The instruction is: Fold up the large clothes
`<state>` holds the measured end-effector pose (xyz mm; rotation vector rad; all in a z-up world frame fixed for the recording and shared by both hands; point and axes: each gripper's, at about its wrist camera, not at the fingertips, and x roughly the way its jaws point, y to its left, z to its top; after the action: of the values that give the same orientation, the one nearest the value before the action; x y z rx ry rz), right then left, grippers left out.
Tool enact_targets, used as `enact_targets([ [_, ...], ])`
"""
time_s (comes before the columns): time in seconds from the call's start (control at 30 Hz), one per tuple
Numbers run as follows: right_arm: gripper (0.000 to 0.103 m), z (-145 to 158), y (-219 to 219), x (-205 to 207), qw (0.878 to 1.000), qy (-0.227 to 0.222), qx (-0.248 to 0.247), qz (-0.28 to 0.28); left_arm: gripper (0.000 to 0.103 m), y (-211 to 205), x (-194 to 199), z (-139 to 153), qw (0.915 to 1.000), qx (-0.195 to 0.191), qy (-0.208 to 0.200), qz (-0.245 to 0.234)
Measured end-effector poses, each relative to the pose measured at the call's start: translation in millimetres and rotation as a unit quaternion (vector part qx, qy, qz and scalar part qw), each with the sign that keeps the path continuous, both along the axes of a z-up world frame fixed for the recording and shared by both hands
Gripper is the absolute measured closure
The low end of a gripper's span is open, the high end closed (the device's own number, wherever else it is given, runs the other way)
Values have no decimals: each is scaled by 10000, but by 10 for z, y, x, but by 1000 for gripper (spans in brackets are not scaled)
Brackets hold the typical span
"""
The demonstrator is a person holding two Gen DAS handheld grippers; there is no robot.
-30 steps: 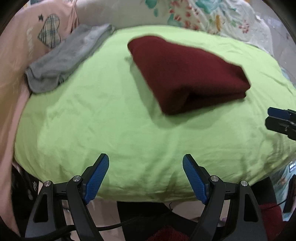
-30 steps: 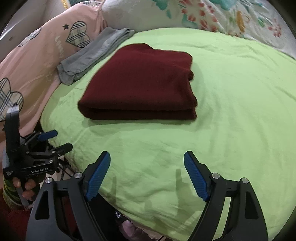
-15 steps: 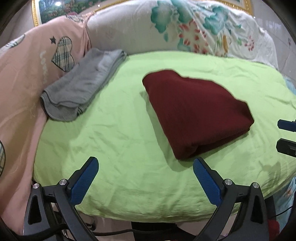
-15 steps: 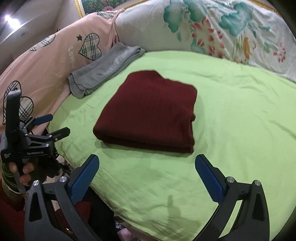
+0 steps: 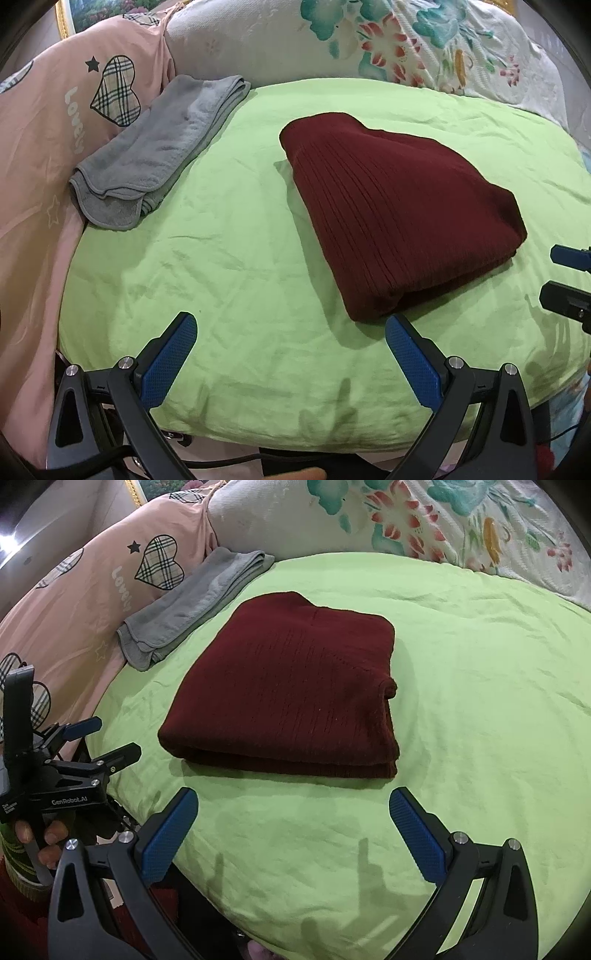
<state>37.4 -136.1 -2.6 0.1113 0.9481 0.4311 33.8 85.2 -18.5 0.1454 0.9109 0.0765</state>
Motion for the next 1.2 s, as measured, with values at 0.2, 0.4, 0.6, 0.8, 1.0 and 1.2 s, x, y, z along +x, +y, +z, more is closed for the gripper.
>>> enact_targets([
  [0.2,0,11,59,70,10000,32,-39,84,1,-26,74,35,10000,-21,6,-57],
  [0.4,0,22,83,111,9999,26,-63,132,1,-55,74,35,10000,-21,14,-64],
  [0.6,0,25,80,148,9999,67,-69,136,1,-40,89,28,9999,-66,55,-57],
  [0.8,0,43,66,153,9999,49,-49,132,1,-48,78,48,9999,-118,50,-65],
  [1.0,0,78,62,139,9999,1,-72,139,1,-63,49,69,9999,-137,21,-77],
  [1.2,0,80,66,134,9999,3,-71,137,1,-61,49,74,9998,-166,25,-77],
])
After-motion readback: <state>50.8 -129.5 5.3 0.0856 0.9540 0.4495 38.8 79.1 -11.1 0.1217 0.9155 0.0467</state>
